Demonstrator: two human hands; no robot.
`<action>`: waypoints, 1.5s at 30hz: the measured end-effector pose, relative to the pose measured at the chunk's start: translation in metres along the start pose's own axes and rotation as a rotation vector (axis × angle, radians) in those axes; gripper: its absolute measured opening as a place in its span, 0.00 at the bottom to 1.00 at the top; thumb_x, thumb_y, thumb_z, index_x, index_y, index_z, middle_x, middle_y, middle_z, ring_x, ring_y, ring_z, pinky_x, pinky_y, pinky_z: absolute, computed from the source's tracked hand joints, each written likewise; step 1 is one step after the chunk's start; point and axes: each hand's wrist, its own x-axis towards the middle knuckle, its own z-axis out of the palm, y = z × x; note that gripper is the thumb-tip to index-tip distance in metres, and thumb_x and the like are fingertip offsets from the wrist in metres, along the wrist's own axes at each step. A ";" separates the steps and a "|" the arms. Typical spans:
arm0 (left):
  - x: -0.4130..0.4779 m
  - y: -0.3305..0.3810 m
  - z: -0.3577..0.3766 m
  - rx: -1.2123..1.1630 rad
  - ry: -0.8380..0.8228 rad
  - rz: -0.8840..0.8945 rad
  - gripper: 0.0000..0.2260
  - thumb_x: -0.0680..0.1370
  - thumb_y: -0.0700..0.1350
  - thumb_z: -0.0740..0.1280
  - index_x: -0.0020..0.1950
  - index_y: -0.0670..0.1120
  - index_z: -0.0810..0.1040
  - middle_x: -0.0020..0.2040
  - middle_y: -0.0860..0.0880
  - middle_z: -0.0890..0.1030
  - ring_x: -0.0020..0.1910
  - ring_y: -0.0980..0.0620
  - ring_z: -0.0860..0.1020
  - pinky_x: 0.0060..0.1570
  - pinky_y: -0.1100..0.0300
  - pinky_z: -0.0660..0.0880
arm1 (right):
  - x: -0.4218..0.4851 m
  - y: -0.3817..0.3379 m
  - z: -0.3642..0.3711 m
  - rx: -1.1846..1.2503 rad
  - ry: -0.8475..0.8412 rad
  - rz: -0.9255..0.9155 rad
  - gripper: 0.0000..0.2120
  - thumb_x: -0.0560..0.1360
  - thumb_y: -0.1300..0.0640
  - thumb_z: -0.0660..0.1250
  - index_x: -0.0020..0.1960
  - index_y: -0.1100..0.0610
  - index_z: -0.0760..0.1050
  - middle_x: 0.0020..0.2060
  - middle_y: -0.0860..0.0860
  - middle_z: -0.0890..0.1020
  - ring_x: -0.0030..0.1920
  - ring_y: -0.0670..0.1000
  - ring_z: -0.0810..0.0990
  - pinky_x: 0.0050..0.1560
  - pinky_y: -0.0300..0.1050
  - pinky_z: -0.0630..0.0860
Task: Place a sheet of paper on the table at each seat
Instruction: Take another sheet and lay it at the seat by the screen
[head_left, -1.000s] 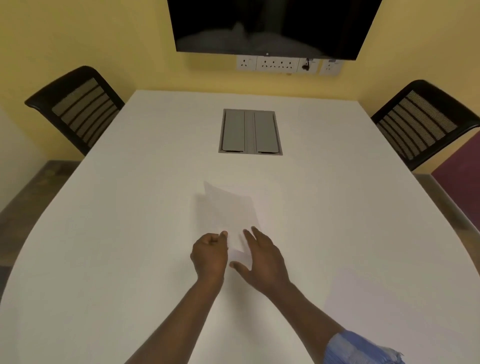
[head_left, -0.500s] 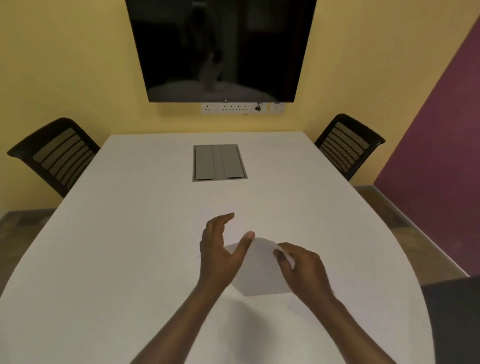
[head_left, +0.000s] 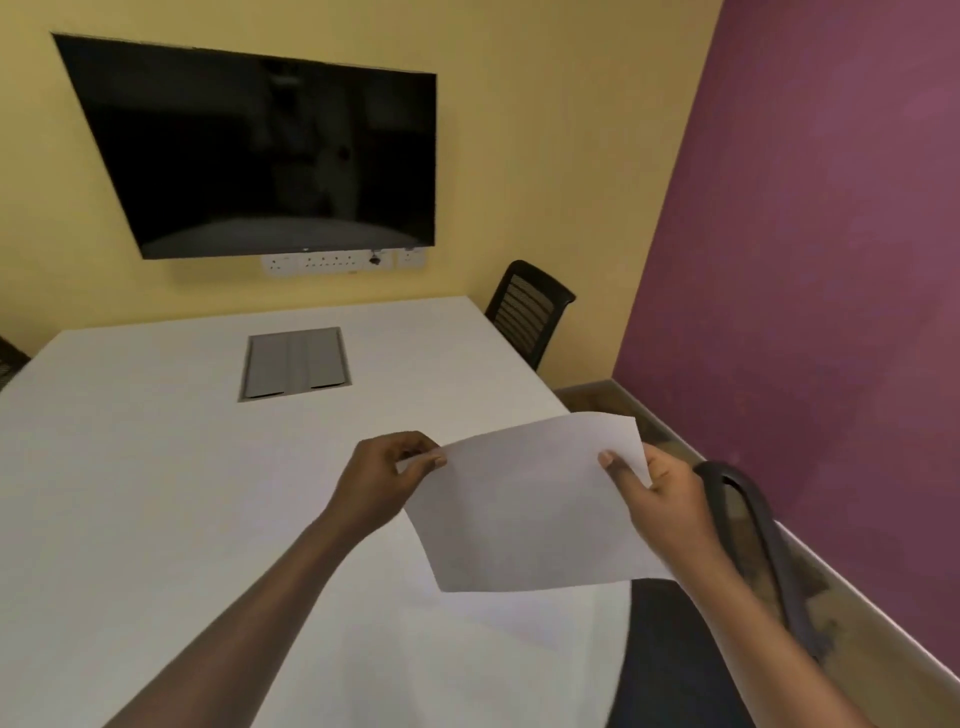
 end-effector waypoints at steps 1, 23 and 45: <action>-0.001 0.010 0.013 -0.018 0.023 -0.003 0.06 0.77 0.46 0.73 0.41 0.52 0.85 0.40 0.56 0.86 0.43 0.60 0.83 0.45 0.62 0.76 | -0.003 0.005 -0.023 0.028 0.021 0.021 0.08 0.78 0.45 0.67 0.50 0.47 0.82 0.43 0.39 0.86 0.43 0.42 0.84 0.38 0.44 0.81; 0.074 0.188 0.293 -0.719 0.025 -0.334 0.20 0.82 0.56 0.64 0.47 0.41 0.84 0.42 0.43 0.83 0.40 0.46 0.79 0.41 0.53 0.77 | 0.026 0.142 -0.318 0.286 0.252 0.441 0.09 0.78 0.52 0.71 0.54 0.56 0.81 0.46 0.55 0.88 0.47 0.60 0.86 0.52 0.62 0.82; 0.294 0.124 0.450 -0.716 -0.101 -0.490 0.18 0.73 0.49 0.77 0.61 0.46 0.83 0.55 0.46 0.87 0.54 0.40 0.85 0.55 0.44 0.81 | 0.380 0.294 -0.343 0.402 -0.066 0.504 0.09 0.77 0.51 0.71 0.56 0.52 0.81 0.47 0.49 0.88 0.45 0.52 0.88 0.42 0.51 0.81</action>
